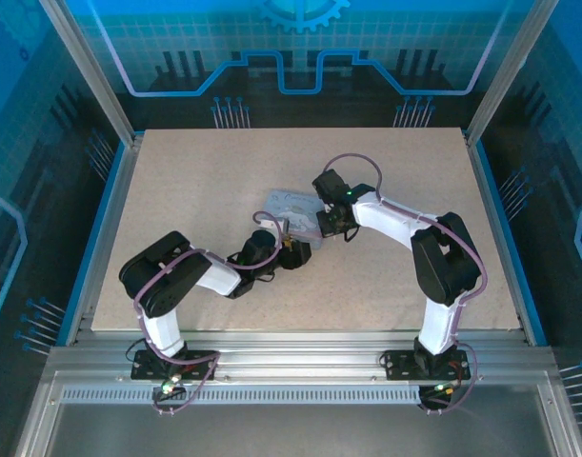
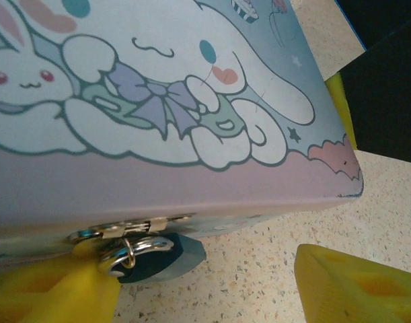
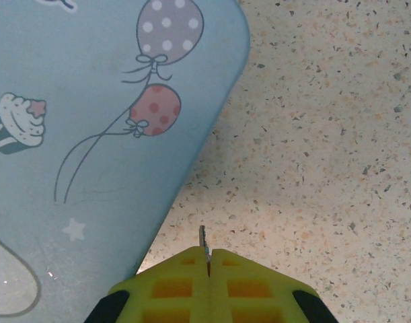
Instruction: Unlock a padlock with a key
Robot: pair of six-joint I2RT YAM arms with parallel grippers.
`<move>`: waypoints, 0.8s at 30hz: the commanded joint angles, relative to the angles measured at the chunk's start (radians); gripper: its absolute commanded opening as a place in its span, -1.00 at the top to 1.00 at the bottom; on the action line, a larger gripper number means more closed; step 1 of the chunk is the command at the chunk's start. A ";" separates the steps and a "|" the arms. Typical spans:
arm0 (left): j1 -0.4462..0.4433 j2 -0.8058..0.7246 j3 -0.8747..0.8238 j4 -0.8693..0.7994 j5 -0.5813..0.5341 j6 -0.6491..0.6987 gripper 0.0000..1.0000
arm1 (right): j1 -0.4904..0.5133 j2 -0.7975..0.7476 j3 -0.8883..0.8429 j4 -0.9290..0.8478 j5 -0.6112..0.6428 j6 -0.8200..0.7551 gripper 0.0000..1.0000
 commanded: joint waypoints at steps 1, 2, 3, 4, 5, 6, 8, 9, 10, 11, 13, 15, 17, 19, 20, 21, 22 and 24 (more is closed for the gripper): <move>0.003 0.016 0.029 0.058 0.045 0.001 -0.34 | 0.018 0.006 0.018 0.009 -0.028 0.012 1.00; 0.004 0.020 0.026 0.074 0.045 -0.005 -0.33 | 0.017 0.006 0.017 0.010 -0.028 0.011 1.00; 0.006 0.024 0.019 0.099 0.046 -0.009 -0.27 | 0.018 0.006 0.017 0.010 -0.028 0.013 1.00; 0.006 0.029 0.010 0.135 0.048 -0.017 -0.21 | 0.017 0.007 0.017 0.010 -0.026 0.013 1.00; 0.007 0.037 -0.001 0.166 0.048 -0.027 -0.20 | 0.018 0.006 0.017 0.010 -0.026 0.013 1.00; 0.007 0.047 -0.014 0.213 0.053 -0.036 -0.11 | 0.018 0.006 0.017 0.010 -0.028 0.013 1.00; 0.010 0.064 -0.023 0.270 0.071 -0.057 -0.01 | 0.020 0.006 0.015 0.012 -0.028 0.015 1.00; 0.012 0.069 -0.023 0.279 0.078 -0.064 -0.02 | 0.019 0.007 0.017 0.011 -0.028 0.015 1.00; 0.013 0.074 -0.023 0.284 0.085 -0.066 -0.04 | 0.020 0.007 0.017 0.011 -0.029 0.014 1.00; 0.012 0.076 -0.025 0.289 0.089 -0.069 -0.04 | 0.019 0.008 0.017 0.010 -0.029 0.015 1.00; 0.013 0.084 -0.035 0.316 0.090 -0.076 -0.01 | 0.019 0.008 0.018 0.010 -0.028 0.014 1.00; 0.013 0.092 -0.041 0.337 0.088 -0.086 0.11 | 0.019 0.007 0.018 0.012 -0.028 0.014 1.00; 0.014 0.101 -0.048 0.361 0.091 -0.101 0.30 | 0.019 0.009 0.018 0.012 -0.026 0.016 1.00; 0.013 0.115 -0.051 0.387 0.102 -0.115 0.25 | 0.020 0.011 0.018 0.012 -0.028 0.016 1.00; 0.013 0.121 -0.052 0.398 0.105 -0.118 0.16 | 0.019 0.012 0.017 0.012 -0.028 0.016 1.00; 0.013 0.126 -0.056 0.409 0.106 -0.121 0.15 | 0.020 0.012 0.017 0.012 -0.028 0.016 1.00; 0.013 0.130 -0.062 0.428 0.103 -0.122 0.18 | 0.021 0.012 0.017 0.012 -0.027 0.018 1.00; 0.014 0.138 -0.076 0.469 0.097 -0.127 0.26 | 0.021 0.012 0.016 0.012 -0.027 0.018 1.00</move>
